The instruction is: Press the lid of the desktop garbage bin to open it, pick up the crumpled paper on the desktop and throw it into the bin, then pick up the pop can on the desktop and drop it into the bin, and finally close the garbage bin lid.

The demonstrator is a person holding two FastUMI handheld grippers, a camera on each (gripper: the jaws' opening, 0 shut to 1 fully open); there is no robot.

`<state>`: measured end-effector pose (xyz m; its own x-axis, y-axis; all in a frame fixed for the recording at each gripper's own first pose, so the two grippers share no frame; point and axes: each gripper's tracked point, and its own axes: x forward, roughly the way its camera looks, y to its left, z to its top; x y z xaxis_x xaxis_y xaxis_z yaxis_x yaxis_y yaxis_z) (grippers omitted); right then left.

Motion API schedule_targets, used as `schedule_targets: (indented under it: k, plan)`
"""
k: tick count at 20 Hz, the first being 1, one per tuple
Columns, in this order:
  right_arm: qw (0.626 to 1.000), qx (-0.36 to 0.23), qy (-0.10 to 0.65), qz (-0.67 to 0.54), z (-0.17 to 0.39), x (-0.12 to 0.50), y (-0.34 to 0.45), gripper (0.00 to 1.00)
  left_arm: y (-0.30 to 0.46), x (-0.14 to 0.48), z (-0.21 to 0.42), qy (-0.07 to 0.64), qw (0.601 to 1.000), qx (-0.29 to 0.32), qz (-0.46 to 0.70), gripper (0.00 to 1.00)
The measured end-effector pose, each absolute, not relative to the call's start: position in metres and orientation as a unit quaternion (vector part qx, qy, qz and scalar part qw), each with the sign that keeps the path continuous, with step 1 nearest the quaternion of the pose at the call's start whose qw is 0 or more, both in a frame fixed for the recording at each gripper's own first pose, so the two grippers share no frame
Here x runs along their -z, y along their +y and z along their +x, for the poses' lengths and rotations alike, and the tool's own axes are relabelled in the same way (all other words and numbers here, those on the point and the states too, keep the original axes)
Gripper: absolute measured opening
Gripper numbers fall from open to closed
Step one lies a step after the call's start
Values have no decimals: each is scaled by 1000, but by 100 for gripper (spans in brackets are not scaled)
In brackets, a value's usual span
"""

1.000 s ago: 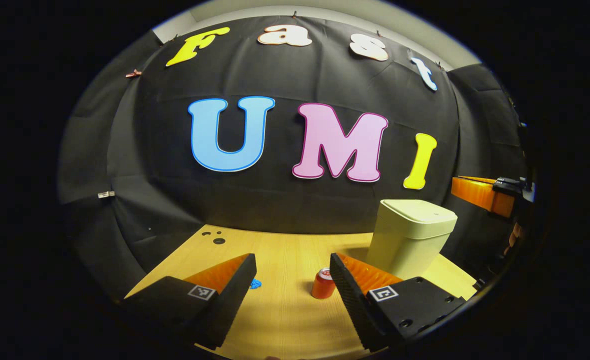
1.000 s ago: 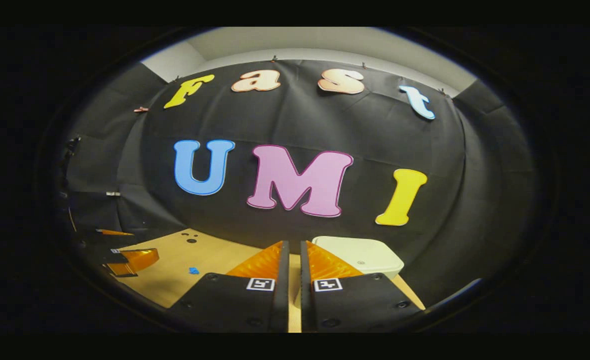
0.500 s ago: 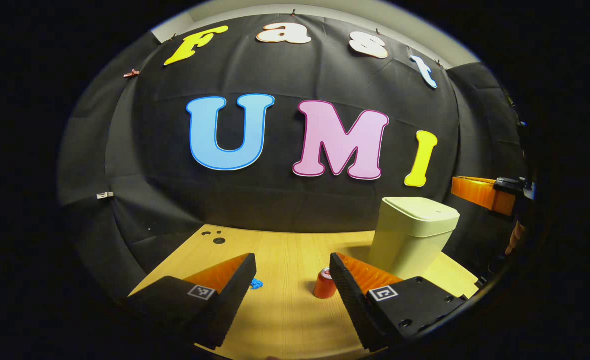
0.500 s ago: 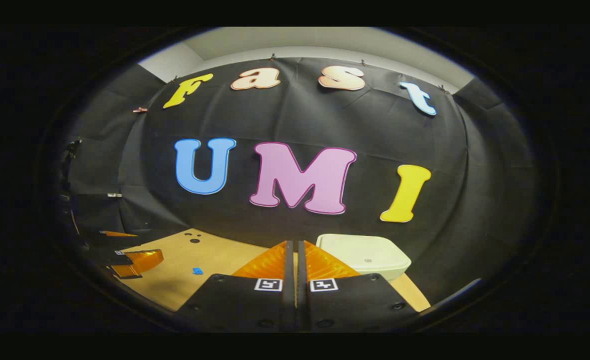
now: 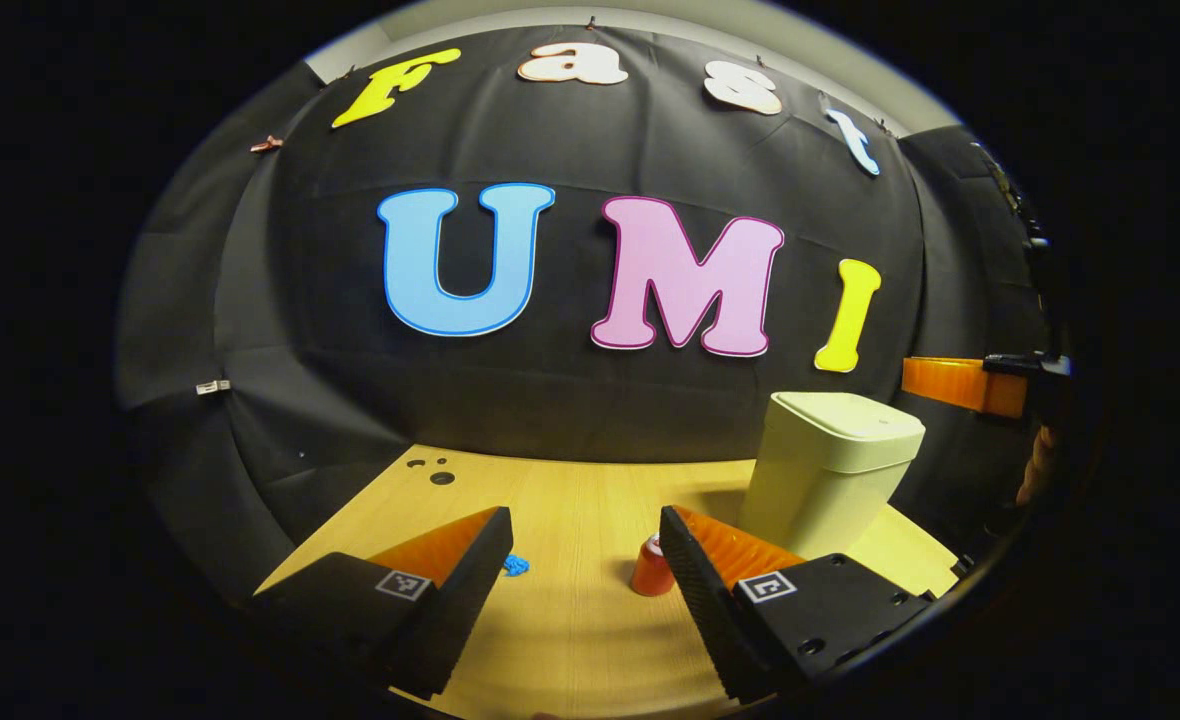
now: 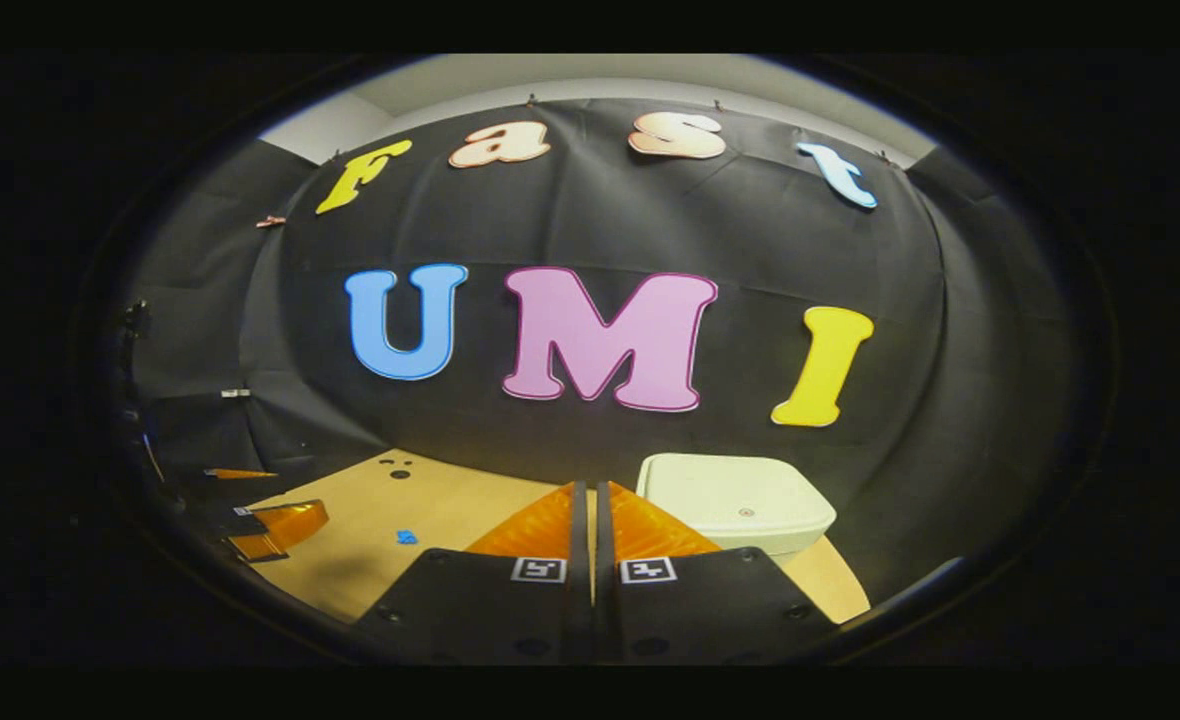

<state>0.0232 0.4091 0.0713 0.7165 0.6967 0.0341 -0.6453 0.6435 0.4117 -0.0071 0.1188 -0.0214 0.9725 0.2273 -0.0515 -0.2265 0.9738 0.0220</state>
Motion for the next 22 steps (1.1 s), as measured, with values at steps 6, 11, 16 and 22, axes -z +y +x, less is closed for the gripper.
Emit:
schedule_targets:
  k: [6,11,16,22]
  plan:
    - [907,-361,91,200,58,-55,402,6,120,28,-10,33,992,-122,9,96]
    - [902,-338,152,220,92,-23,402,2,124,31,-12,40,990,-135,9,96]
    - [905,-317,187,213,125,12,396,4,122,37,-15,50,989,-138,15,96]
    - [905,-304,213,208,146,40,398,2,116,43,-17,60,988,-139,26,96]
